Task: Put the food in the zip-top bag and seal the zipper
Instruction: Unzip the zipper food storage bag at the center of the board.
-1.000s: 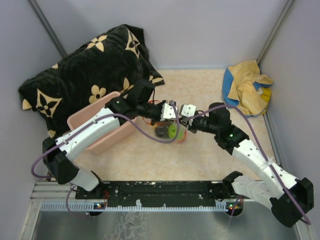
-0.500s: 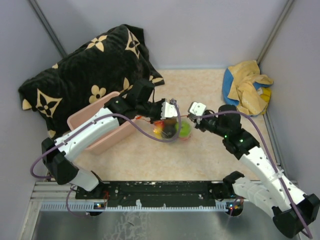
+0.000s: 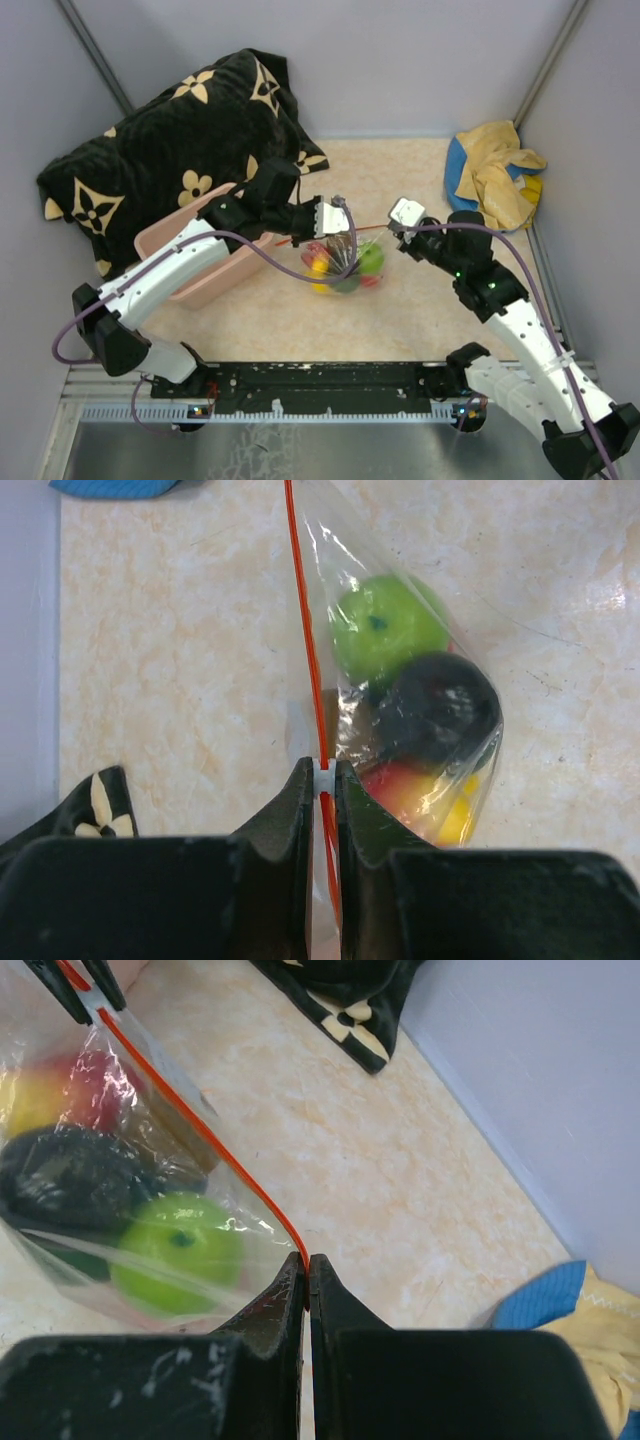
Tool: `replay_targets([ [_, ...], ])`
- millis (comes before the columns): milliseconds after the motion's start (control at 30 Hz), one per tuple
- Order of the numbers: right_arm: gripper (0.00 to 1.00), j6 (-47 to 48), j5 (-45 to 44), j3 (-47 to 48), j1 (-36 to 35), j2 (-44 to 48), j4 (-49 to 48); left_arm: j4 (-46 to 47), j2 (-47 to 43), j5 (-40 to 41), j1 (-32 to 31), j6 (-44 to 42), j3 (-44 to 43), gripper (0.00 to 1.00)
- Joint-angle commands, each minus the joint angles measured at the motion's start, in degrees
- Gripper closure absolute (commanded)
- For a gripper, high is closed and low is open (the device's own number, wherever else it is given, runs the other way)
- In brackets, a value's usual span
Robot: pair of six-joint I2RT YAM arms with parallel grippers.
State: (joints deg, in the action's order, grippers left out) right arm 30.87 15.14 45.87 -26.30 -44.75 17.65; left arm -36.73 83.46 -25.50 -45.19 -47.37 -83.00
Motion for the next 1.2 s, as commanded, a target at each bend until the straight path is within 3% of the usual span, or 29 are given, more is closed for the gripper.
replay_targets([
  [0, 1.0, -0.1, -3.6, 3.5, 1.7, 1.5, 0.7, -2.9, -2.9, 2.6, 1.1, 0.7, 1.4, 1.0],
  [133, 0.96, 0.4, 5.2, 4.3, 1.7, 0.7, 2.1, -2.5, -2.8, -0.5, 1.1, 0.4, 1.8, 1.0],
  [267, 0.68, 0.3, 13.2, 6.1, 1.7, -1.9, 2.5, -1.4, -1.9, -4.4, 1.0, 0.3, 0.9, 1.0],
  [333, 0.61, 0.8, 17.1, 7.8, 1.6, -3.7, 3.1, -1.2, -1.2, -5.7, 1.0, 0.3, 0.0, 1.0],
  [567, 0.53, 1.8, 22.9, 13.1, -1.1, -11.3, 4.3, -1.0, 0.6, -7.4, 0.8, -0.1, -1.7, 1.0],
  [933, 0.51, 2.6, 22.8, 12.4, -6.0, -18.3, 0.7, -0.3, 0.6, -8.5, 0.8, 0.0, -1.5, 1.0],
  [1167, 0.61, 3.1, 20.9, 12.0, -6.0, -20.8, 0.7, -0.2, -0.4, -9.0, 0.6, 0.2, -0.6, 1.0],
])
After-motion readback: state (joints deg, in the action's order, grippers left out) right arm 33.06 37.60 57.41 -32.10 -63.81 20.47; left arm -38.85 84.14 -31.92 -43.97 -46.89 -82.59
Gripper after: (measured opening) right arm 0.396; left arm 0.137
